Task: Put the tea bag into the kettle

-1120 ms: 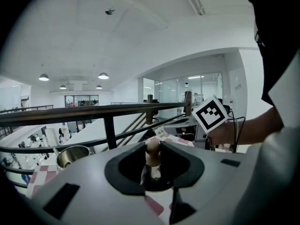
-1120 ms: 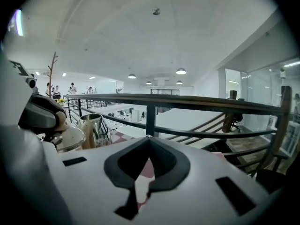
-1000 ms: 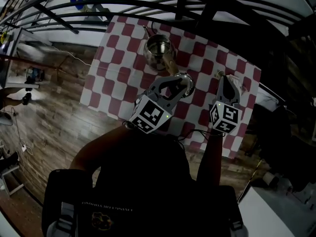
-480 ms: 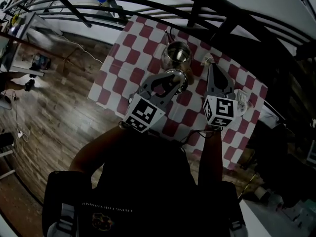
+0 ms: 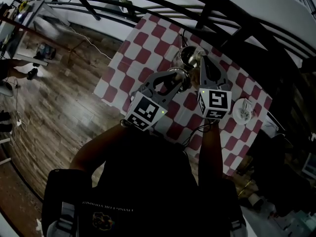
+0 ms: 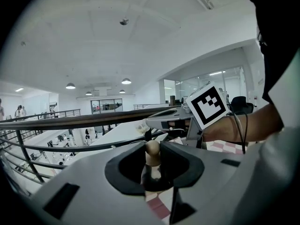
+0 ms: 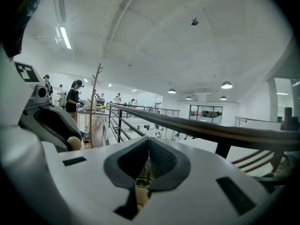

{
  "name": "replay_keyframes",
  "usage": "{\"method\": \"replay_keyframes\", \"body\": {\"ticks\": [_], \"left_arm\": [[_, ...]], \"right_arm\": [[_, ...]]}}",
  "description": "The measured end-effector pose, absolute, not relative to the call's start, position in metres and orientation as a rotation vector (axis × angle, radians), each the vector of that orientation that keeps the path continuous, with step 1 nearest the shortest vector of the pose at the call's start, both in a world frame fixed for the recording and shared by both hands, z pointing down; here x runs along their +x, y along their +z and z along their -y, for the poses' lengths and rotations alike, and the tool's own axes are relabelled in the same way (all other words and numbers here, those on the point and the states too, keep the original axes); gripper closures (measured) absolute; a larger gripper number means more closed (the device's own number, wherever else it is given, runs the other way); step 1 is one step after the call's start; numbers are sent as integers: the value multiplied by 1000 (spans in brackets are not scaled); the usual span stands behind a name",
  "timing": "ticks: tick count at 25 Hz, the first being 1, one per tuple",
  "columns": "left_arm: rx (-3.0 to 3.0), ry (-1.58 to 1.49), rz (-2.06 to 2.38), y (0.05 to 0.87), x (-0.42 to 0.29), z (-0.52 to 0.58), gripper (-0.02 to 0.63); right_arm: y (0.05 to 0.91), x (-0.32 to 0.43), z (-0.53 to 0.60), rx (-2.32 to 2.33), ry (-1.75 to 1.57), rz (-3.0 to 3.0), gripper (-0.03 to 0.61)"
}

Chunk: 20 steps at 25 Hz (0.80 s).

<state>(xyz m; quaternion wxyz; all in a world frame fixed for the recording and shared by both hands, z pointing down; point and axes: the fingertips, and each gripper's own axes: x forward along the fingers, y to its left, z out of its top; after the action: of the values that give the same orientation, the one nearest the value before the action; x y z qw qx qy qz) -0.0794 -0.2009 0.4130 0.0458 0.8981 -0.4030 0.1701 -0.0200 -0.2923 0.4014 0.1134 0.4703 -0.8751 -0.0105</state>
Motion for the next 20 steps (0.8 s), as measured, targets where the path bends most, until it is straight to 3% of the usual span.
{"method": "replay_keyframes", "body": {"ticks": [3,5,6,20], "left_arm": [[2737,524,1233,414,-84,205,511],[2740,522,1230,412,-84,206,511],[2743,520,1229,412,-84,207,511],[2787,476,1219,397,-70,238,511]], "right_arm": [[406,-26,294,1347,12,2592,548],[406,-26,291,1334,56,2622,452],[405,-24,290,1337,71,2630,440],[407,13,251,1426,135,2567,439]]}}
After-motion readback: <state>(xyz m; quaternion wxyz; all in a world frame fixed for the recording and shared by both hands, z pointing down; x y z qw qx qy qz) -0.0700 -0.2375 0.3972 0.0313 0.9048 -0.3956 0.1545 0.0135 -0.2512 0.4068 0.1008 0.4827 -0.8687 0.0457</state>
